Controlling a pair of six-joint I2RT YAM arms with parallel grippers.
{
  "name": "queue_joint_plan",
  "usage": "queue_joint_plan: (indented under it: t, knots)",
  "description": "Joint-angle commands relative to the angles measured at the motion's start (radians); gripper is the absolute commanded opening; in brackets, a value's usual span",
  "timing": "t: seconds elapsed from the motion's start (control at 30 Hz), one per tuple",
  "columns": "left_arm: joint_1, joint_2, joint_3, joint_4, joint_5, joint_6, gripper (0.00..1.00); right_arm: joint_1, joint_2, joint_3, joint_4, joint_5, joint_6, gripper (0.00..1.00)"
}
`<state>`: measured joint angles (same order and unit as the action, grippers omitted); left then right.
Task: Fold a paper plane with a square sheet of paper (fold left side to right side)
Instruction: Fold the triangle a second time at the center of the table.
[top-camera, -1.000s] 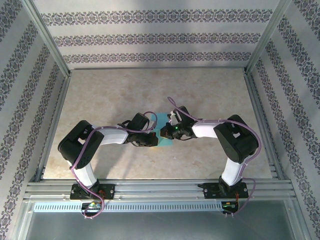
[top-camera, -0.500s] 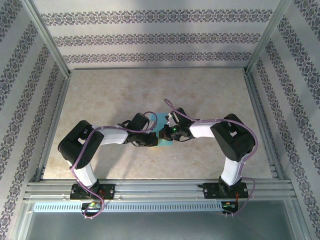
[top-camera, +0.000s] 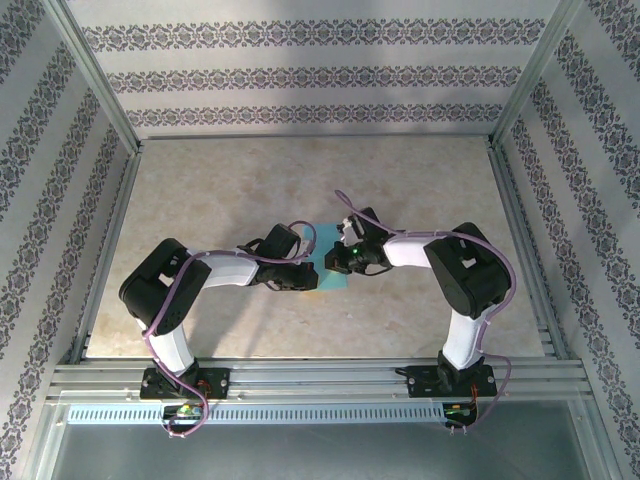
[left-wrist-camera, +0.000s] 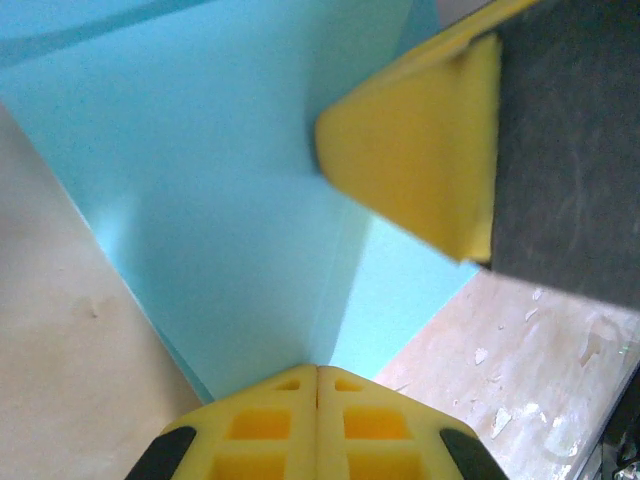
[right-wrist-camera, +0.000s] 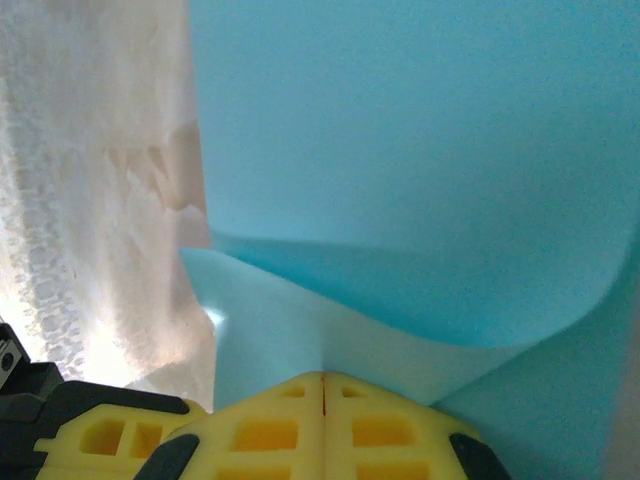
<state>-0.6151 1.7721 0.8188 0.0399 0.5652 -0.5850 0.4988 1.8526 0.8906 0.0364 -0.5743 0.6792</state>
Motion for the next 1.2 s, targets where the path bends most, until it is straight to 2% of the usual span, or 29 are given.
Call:
queue_joint_plan:
  t: [0.0, 0.57, 0.7, 0.9, 1.17]
  knots:
    - [-0.011, 0.046, -0.017, -0.094, -0.033, 0.006, 0.03, -0.046, 0.027, 0.019, -0.038, 0.088, -0.047, 0.00]
    - [-0.012, 0.052, -0.018, -0.086, -0.028, 0.004, 0.03, -0.193, 0.072, 0.081, -0.096, 0.083, -0.117, 0.00]
    - [-0.011, 0.049, -0.023, -0.076, -0.028, 0.004, 0.03, -0.223, 0.014, 0.089, -0.114, 0.068, -0.116, 0.00]
    - [-0.011, 0.043, -0.024, -0.074, -0.029, 0.004, 0.03, -0.214, -0.096, 0.058, -0.134, 0.044, -0.105, 0.00]
    - [-0.012, 0.032, -0.028, -0.078, -0.036, 0.005, 0.03, -0.089, -0.096, -0.015, -0.020, -0.028, 0.011, 0.00]
